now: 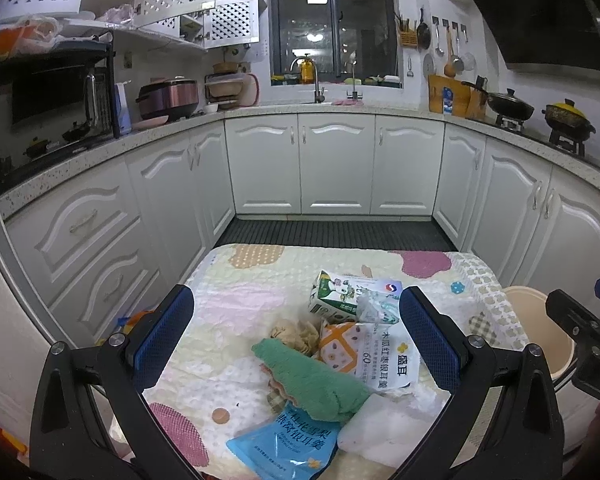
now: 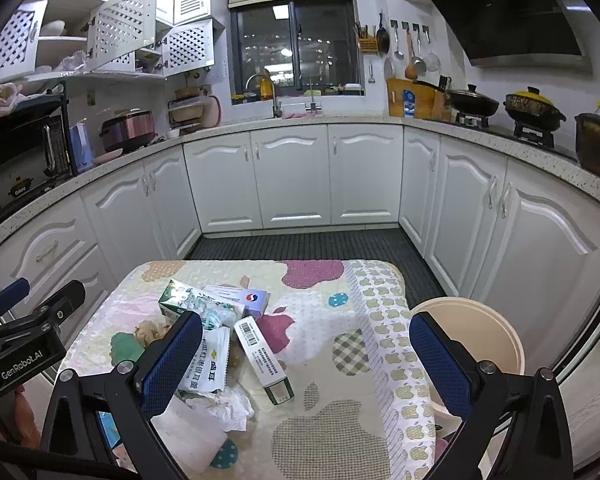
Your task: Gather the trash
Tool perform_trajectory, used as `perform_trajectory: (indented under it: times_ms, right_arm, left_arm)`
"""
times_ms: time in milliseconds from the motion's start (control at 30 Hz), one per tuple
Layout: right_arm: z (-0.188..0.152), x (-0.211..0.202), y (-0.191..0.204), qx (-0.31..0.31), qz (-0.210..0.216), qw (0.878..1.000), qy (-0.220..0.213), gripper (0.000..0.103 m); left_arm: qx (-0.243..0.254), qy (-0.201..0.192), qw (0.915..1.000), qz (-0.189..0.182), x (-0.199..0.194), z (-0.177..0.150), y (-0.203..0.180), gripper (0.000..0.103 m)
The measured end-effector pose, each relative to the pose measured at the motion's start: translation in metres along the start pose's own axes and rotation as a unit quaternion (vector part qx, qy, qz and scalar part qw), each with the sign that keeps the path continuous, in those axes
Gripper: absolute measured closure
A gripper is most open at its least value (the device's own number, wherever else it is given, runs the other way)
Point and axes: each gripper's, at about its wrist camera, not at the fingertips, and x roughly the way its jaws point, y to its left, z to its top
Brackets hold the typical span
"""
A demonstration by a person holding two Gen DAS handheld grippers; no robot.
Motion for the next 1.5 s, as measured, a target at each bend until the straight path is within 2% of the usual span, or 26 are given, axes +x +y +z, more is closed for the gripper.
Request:
perform_trajectory:
  times_ms: [433, 567, 600, 1500]
  right_arm:
    - [0.0, -0.001, -0.002, 0.002, -0.001, 1.0, -0.005, 0.0]
    - [0.0, 0.0, -0.002, 0.001, -0.004, 1.0, -0.005, 0.0]
    - [0.0, 0.0, -0.002, 0.001, -0.005, 1.0, -0.005, 0.0]
    - [-0.002, 0.0, -0.008, 0.012, -0.008, 1.0, -0.017, 0.0]
  left_arm:
    - [-0.007, 0.011, 0.9999, -0.008, 0.004, 0.001, 0.004, 0.001]
    - [-0.011, 0.008, 0.9998, -0.012, 0.002, 0.005, 0.006, 0.001]
    - [-0.009, 0.006, 0.9999, -0.011, 0.006, -0.008, 0.001, 0.001]
    - [-0.008, -0.003, 0.9997, -0.021, 0.003, -0.011, -0.002, 0.001]
